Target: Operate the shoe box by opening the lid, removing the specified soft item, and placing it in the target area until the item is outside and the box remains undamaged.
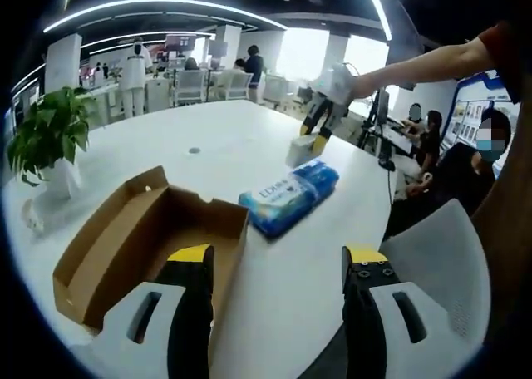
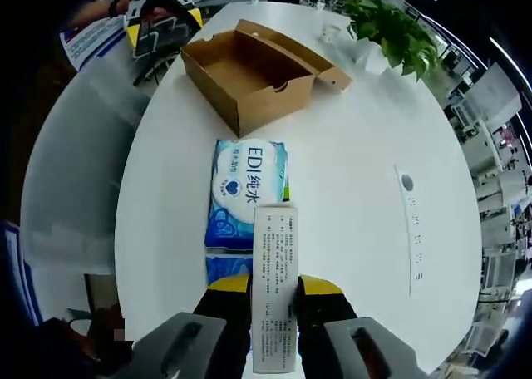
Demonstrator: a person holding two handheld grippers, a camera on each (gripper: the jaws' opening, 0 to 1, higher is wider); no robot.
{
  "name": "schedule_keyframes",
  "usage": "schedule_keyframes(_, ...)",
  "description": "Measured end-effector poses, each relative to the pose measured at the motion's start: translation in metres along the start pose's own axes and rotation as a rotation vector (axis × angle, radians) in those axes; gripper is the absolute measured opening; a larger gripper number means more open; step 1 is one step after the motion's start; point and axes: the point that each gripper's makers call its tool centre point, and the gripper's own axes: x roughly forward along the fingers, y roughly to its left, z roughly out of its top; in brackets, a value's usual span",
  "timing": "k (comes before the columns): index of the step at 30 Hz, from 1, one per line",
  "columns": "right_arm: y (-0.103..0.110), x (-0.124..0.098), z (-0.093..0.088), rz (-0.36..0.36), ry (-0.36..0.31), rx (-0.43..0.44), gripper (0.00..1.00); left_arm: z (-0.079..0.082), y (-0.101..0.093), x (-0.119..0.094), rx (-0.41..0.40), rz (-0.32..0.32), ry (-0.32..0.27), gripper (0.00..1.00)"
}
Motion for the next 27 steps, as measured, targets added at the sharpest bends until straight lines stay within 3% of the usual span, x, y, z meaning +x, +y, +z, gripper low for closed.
schedule_keyframes(18,-0.027,0.028,-0.019,0.015,0.025,-0.017,0.16,-0.012,0.012,-0.008,-0.032,0.049,0.029,0.62)
schedule_keyframes(27,-0.018,0.039,-0.022,0.025,0.034,-0.024,0.16,-0.015,0.018,-0.010,-0.040,0.068,0.041,0.62)
